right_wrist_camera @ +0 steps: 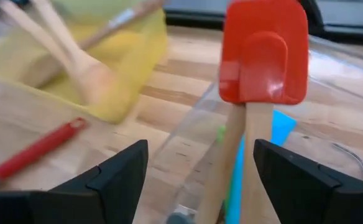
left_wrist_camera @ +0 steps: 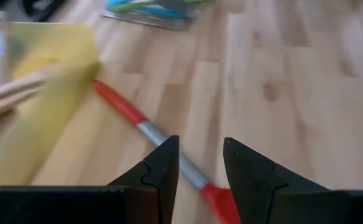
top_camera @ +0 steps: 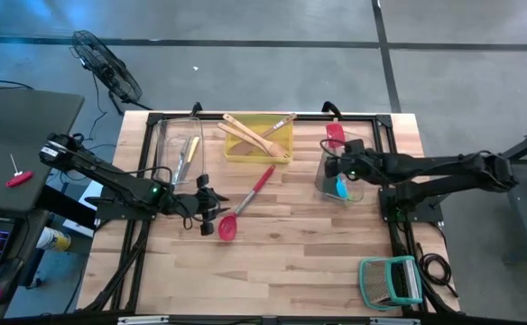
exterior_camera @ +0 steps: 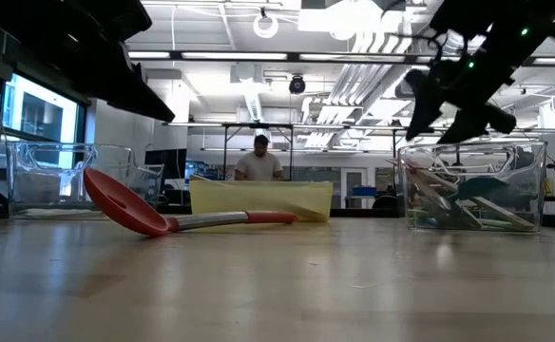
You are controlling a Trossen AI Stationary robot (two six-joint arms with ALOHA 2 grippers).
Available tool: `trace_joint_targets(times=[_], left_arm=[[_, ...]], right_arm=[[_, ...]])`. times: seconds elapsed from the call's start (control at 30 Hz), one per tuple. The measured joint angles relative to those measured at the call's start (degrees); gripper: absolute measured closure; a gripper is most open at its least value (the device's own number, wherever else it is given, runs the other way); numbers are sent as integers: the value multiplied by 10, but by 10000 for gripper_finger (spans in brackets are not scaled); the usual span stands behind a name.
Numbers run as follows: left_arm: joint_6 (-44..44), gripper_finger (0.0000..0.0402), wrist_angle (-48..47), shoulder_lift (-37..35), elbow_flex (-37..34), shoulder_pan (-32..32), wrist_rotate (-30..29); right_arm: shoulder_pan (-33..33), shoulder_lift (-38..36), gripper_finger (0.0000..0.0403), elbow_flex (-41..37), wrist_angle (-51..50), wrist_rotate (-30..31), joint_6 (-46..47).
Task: Pick & Place Kitchen Items
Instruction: Put the red slotted serving spoon into the right yellow bin
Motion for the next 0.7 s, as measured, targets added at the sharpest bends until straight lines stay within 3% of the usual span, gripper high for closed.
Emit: trace_joint_targets(times=[0.3, 0.5, 0.7], left_arm=[[-43, 279, -72, 0, 56, 0, 72], [-155, 279, -245, 0, 135, 0, 105], [-296, 279, -407, 0, 194, -1, 202]], right_arm=[[70, -64, 117, 0, 104, -53, -117], [132, -50, 117, 0, 242, -128, -244], [185, -12, 117, 0, 358, -205, -348]])
